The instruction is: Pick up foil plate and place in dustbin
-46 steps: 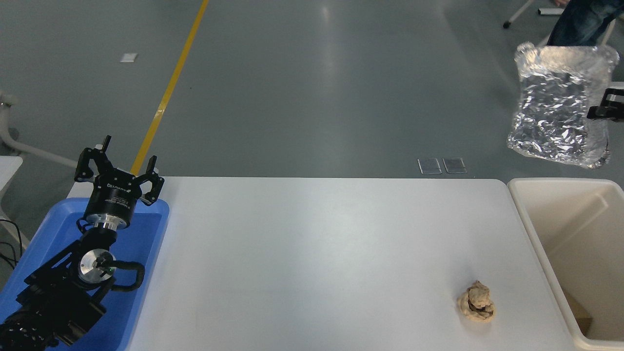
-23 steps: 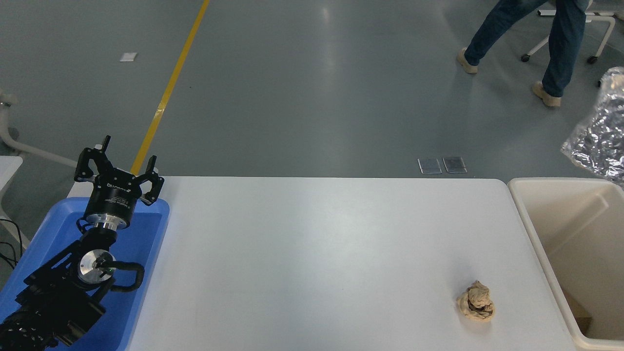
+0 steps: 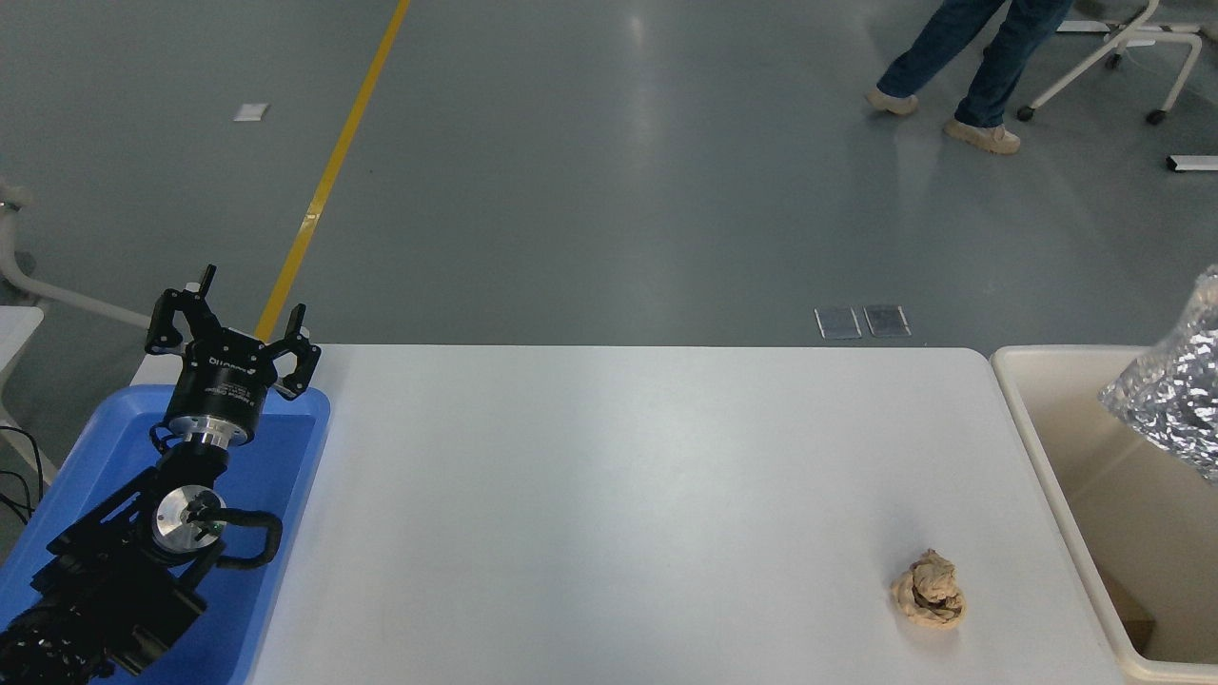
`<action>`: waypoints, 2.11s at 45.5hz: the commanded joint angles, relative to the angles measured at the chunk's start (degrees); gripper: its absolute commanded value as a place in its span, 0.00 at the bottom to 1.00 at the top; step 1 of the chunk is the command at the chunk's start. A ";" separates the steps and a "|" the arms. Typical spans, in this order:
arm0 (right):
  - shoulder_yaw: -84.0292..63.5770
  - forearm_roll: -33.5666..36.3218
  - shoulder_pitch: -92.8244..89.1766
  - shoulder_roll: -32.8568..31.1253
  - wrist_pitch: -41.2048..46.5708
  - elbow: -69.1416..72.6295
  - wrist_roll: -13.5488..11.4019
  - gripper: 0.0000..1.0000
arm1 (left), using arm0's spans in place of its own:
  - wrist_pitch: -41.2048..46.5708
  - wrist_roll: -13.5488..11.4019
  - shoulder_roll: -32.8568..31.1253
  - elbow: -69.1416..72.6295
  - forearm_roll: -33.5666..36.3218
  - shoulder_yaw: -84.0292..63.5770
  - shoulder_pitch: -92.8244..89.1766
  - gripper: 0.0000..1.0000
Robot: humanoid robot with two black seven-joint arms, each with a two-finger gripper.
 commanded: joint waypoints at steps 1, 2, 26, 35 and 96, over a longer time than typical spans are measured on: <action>0.34 3.14 -5.22 1.65 -2.76 -1.55 -0.02 0.21 | 0.00 0.00 0.00 -0.05 0.00 0.04 0.00 0.99; 0.42 3.40 -5.22 1.65 -2.76 -1.55 -0.02 0.34 | 0.00 0.00 0.00 -0.05 0.00 -0.05 0.00 0.99; -0.54 3.84 5.49 1.48 -1.62 1.53 0.07 1.00 | -0.09 0.00 0.00 -0.05 0.00 -0.05 0.00 0.99; -3.78 2.79 21.39 4.37 2.15 6.54 0.16 1.00 | -0.18 0.00 0.00 -0.05 0.00 -0.05 0.00 0.99; -26.29 1.73 81.00 29.78 44.35 52.68 -20.05 1.00 | 0.08 0.00 0.00 0.04 0.00 0.04 0.00 0.99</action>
